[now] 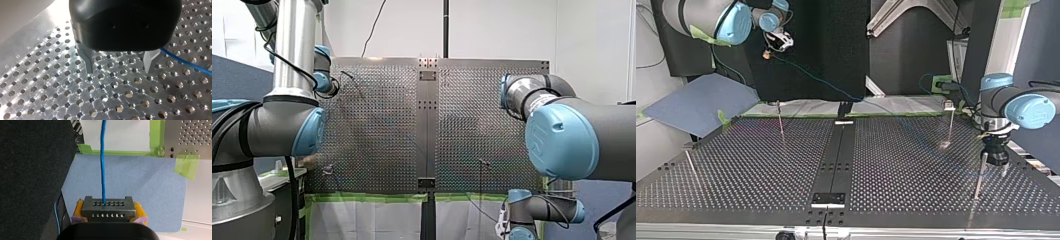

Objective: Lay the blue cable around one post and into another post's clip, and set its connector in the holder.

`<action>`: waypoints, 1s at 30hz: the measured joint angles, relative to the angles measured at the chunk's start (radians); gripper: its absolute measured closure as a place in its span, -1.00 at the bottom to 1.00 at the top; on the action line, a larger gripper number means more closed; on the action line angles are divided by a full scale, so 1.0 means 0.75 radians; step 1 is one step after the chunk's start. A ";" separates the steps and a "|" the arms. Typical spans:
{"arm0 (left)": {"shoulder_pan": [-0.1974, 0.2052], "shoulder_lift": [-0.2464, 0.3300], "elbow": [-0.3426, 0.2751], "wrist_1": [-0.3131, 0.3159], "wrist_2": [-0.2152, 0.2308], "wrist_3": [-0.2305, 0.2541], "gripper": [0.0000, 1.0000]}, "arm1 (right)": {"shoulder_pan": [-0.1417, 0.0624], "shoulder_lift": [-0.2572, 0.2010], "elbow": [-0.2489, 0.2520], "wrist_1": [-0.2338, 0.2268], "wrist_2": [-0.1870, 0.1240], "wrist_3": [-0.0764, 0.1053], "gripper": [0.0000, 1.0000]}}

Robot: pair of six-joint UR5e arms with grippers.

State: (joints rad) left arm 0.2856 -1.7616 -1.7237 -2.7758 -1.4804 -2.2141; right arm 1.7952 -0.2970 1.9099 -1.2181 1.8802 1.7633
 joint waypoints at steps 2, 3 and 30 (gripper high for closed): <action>-0.001 0.000 0.000 0.000 0.000 0.000 -1.00 | -0.025 0.000 0.000 -0.006 -0.025 -0.017 1.00; -0.002 0.000 0.000 0.000 0.001 0.000 -1.00 | -0.035 0.000 -0.001 -0.009 -0.035 -0.022 1.00; -0.007 0.000 0.000 -0.001 0.001 -0.001 -1.00 | -0.296 -0.213 -0.025 0.041 -0.286 -0.068 1.00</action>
State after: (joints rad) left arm 0.2804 -1.7616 -1.7238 -2.7767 -1.4794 -2.2146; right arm 1.5734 -0.4568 1.8911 -1.1870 1.6659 1.7121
